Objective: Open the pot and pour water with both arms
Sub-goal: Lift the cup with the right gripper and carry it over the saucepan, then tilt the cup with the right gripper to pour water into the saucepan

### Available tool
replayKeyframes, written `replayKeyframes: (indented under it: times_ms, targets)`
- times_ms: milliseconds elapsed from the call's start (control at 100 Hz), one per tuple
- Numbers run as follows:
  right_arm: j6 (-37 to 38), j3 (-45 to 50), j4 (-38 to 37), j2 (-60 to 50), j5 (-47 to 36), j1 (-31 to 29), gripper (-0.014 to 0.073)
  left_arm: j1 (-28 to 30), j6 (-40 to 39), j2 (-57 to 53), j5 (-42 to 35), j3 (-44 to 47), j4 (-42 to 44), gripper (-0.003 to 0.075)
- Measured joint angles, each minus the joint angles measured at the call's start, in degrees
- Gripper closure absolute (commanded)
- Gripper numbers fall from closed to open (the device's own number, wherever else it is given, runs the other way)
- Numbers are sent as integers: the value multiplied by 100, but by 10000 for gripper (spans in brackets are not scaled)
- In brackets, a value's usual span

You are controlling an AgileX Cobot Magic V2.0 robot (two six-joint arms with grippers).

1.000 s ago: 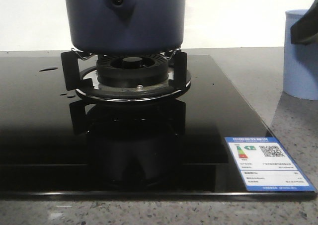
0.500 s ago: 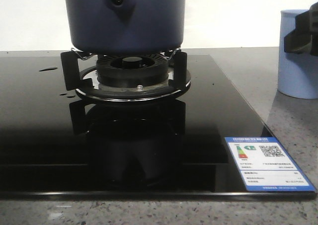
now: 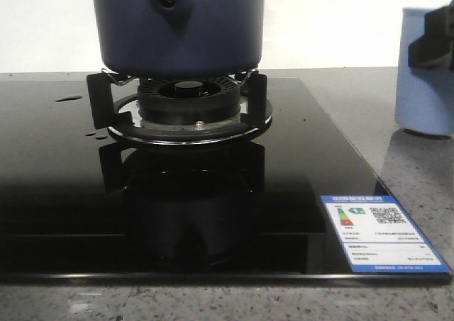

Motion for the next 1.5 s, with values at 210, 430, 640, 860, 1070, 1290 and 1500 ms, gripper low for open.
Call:
replayKeyframes:
  times_ms: [210, 430, 640, 860, 1070, 1290, 1500]
  targets:
    - [4, -458, -669, -608, 984, 25, 493, 0, 0, 0, 38, 0, 0, 428]
    - [-12, -2029, -1178, -506, 2833, 49, 493, 0, 0, 0, 72, 0, 0, 428]
    - [-362, -3630, -1275, 115, 4291, 49, 493, 0, 0, 0, 84, 0, 0, 428]
    - [-966, -4882, -1331, 1025, 5548, 49, 493, 0, 0, 0, 93, 0, 0, 428]
    - [-1674, -5671, -1409, 1667, 6150, 49, 494, 0, 0, 0, 93, 0, 0, 428]
    - [-2234, -6149, -1487, 2056, 6291, 136, 494, 0, 0, 0, 93, 0, 0, 428]
    - [-2462, -6484, -2277, 2337, 6304, 497, 494, 0, 0, 0, 93, 0, 0, 428]
